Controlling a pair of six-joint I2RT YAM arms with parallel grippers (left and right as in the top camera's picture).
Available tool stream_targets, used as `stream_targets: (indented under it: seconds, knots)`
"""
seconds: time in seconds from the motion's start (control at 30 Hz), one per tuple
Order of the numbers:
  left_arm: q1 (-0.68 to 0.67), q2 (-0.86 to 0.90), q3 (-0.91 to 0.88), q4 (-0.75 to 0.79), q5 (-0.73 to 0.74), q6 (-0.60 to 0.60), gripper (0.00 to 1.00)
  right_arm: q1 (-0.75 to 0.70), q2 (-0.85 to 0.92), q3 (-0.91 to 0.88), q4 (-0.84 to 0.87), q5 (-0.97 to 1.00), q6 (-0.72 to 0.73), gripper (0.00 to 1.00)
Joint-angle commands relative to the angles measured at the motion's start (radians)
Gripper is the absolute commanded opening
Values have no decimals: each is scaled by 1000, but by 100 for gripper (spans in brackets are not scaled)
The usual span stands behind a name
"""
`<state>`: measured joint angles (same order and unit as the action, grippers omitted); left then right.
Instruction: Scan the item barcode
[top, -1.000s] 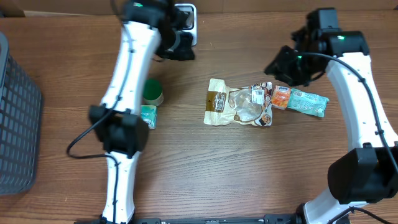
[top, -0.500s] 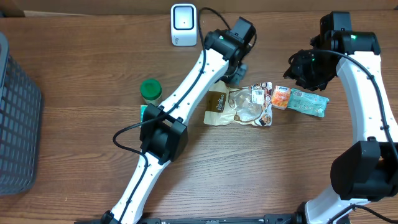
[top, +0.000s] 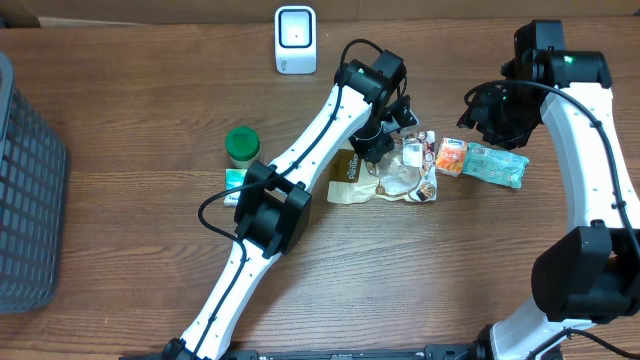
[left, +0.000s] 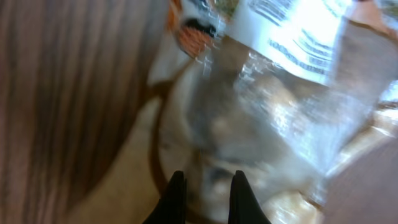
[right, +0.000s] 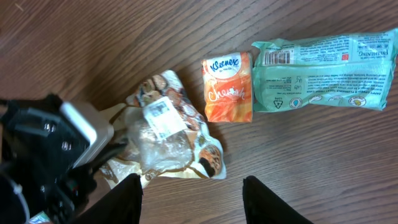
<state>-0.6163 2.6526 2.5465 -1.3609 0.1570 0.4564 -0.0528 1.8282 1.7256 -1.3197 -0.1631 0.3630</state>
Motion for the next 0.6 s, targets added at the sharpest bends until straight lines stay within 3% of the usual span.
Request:
stream_targets:
  seconds: [0.0,0.1,0.2,0.3,0.37,0.57]
  knots:
    - [14,51,1,3,-171,-161,4,-4,2,-4,4,13,-5,50]
    - [14,76,0,-49,-237,-349,4,-4,2,-4,4,13,-5,51]
    - [30,91,0,-184,-307,-684,4,-4,2,-4,5,13,-4,52]
    - [57,91,0,-245,-299,-846,4,-3,3,-4,5,13,-4,52]
    - [87,91,0,-259,-248,-921,4,-3,3,-4,4,13,-4,52]
    - [191,87,3,-255,3,-941,4,29,3,-4,4,13,-4,52]
